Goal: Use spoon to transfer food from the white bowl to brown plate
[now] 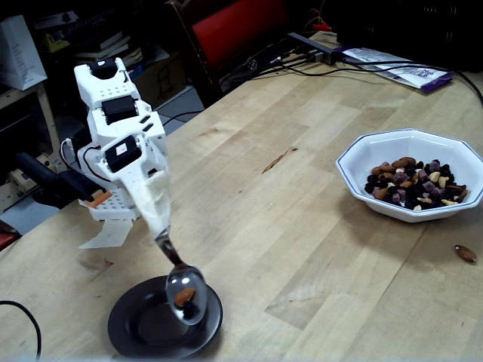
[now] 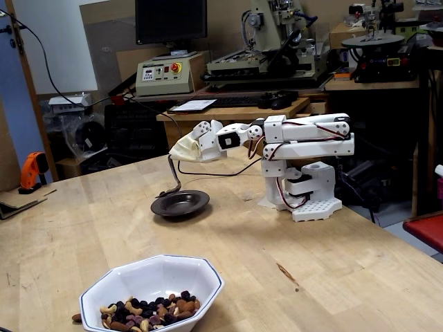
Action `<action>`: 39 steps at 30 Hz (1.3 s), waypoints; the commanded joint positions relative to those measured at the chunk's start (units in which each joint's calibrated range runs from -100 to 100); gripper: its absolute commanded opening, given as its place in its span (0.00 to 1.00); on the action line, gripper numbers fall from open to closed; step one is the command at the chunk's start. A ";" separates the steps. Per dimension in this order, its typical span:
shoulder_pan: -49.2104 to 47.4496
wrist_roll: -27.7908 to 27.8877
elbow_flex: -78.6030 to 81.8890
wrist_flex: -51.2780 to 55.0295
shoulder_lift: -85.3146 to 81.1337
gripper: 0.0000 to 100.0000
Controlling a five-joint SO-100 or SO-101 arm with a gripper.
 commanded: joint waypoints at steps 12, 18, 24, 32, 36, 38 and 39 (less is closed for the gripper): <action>4.47 -0.20 -0.23 0.06 -0.37 0.04; 4.32 -0.24 -0.23 0.62 0.40 0.04; 4.32 -0.24 -0.23 3.70 -0.28 0.04; 4.32 -3.47 -0.23 7.41 -0.37 0.04; 4.32 -4.44 -0.23 8.13 -0.37 0.04; 4.32 -4.64 -0.23 8.13 -0.37 0.04; 4.32 -4.84 -0.23 8.13 -0.37 0.04</action>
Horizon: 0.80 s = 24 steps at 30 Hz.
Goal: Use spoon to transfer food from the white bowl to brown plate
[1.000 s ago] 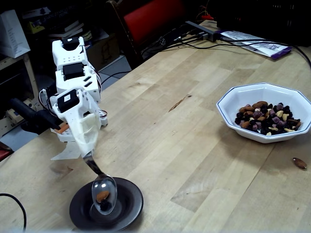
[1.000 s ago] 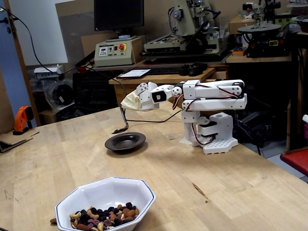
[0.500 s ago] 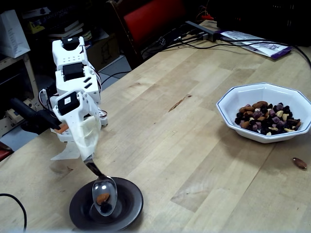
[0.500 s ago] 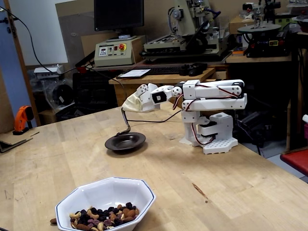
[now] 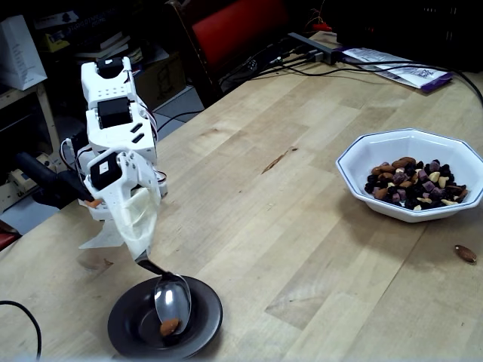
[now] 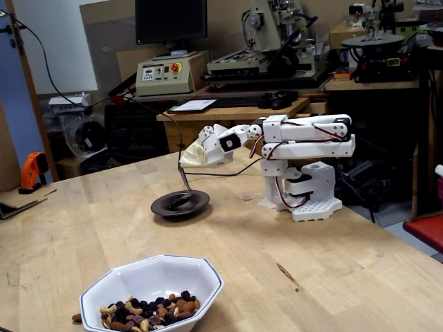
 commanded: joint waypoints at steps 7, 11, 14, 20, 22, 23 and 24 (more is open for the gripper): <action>0.31 -3.57 -0.23 0.02 -0.45 0.04; 0.31 -4.30 -0.23 0.02 -0.45 0.04; 0.38 -4.20 -0.23 0.02 -0.45 0.04; 0.31 -4.49 -0.85 0.10 -0.45 0.04; -0.66 -4.49 -0.85 0.10 -0.45 0.04; -1.40 -4.49 -0.85 0.10 -0.45 0.04; -2.29 -4.49 -0.85 0.10 -0.45 0.04</action>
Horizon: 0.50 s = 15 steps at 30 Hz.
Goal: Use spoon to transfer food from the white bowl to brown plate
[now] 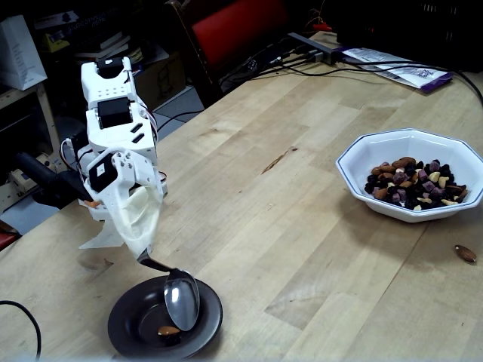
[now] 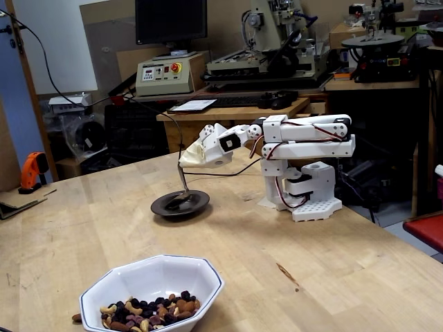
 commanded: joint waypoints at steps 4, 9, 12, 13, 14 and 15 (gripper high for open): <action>-5.18 0.00 -0.93 0.10 -0.45 0.04; -7.47 0.34 -1.02 0.10 -0.54 0.04; -8.29 0.34 -1.11 0.10 -0.63 0.04; -8.51 0.39 -1.38 0.10 -0.80 0.04; -8.73 0.39 -1.82 0.10 -1.40 0.04; -8.88 0.39 -2.44 0.10 -2.34 0.04</action>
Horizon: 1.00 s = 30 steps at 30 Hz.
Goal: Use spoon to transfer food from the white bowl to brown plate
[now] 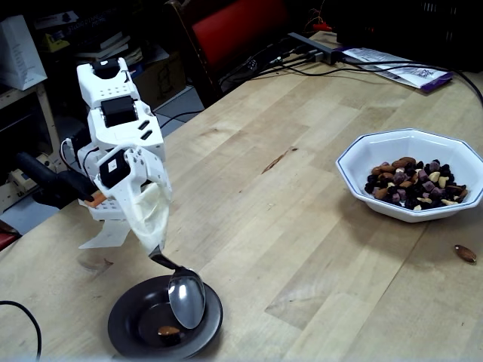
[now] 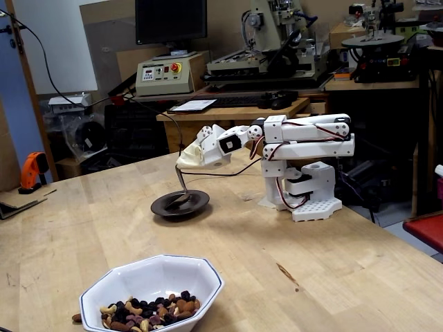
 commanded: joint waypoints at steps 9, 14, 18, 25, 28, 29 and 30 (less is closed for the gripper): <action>-1.66 0.20 -4.12 3.65 -7.73 0.04; -1.96 0.20 -8.28 8.40 -7.73 0.04; -2.03 0.34 -12.17 11.24 -7.73 0.04; -2.03 5.08 -16.95 13.22 -7.73 0.04; -2.03 7.13 -17.75 14.09 -7.73 0.04; -2.03 7.62 -17.93 14.40 -7.73 0.04; -2.03 8.16 -18.01 14.80 -7.73 0.04</action>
